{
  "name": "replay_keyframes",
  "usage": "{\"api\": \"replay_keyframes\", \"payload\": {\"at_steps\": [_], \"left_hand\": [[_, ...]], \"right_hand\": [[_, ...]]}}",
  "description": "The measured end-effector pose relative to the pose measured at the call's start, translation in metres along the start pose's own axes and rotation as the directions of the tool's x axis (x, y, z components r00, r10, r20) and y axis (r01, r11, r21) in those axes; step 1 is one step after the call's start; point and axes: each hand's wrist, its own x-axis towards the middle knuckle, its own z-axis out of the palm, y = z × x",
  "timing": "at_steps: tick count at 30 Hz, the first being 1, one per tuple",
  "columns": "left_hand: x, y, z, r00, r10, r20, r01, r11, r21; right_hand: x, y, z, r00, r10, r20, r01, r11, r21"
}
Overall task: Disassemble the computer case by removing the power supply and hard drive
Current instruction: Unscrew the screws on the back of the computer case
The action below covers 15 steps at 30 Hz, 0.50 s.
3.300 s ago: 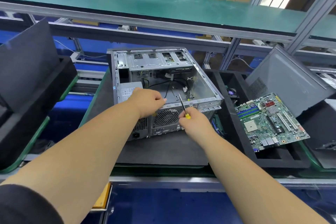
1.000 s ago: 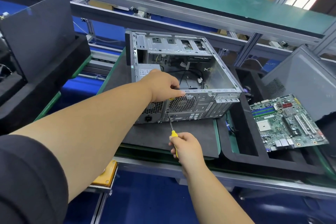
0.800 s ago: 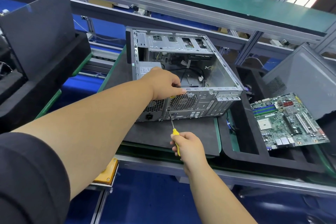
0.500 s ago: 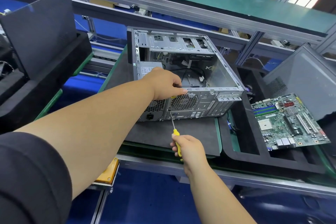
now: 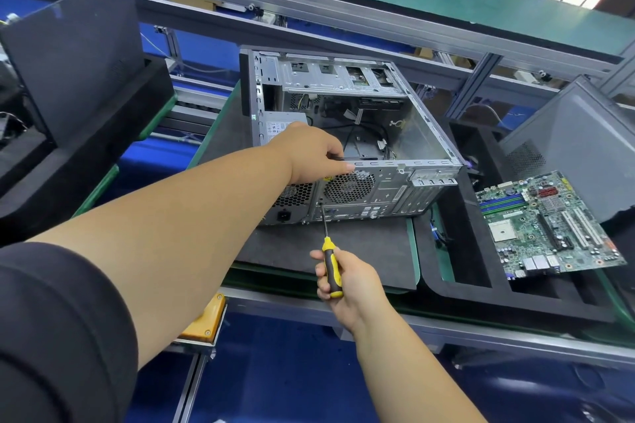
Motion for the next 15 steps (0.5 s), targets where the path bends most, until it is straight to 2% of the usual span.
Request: {"api": "replay_keyframes", "payload": {"at_steps": [5,9,13,15], "left_hand": [[-0.0002,0.001,-0.0012,1.0,-0.011,0.005,0.011,1.0,-0.006],[0.0006,0.0007,-0.0009,1.0,-0.006,0.001,0.006,1.0,-0.003],[0.0011,-0.0005,0.0003,1.0,-0.001,-0.002,0.001,1.0,-0.006],[0.0012,-0.0008,0.0005,1.0,-0.004,0.004,0.004,1.0,-0.014]], "right_hand": [[0.0009,-0.0009,0.0022,0.998,0.009,-0.065,-0.013,0.998,-0.063],[0.0025,0.0027,0.0021,0.993,-0.081,-0.082,0.079,0.996,-0.033],[0.001,0.0007,0.0005,0.999,0.033,-0.029,-0.029,0.993,0.115],[0.0016,0.0001,-0.0007,0.998,0.056,-0.034,-0.051,0.99,0.129]]}}
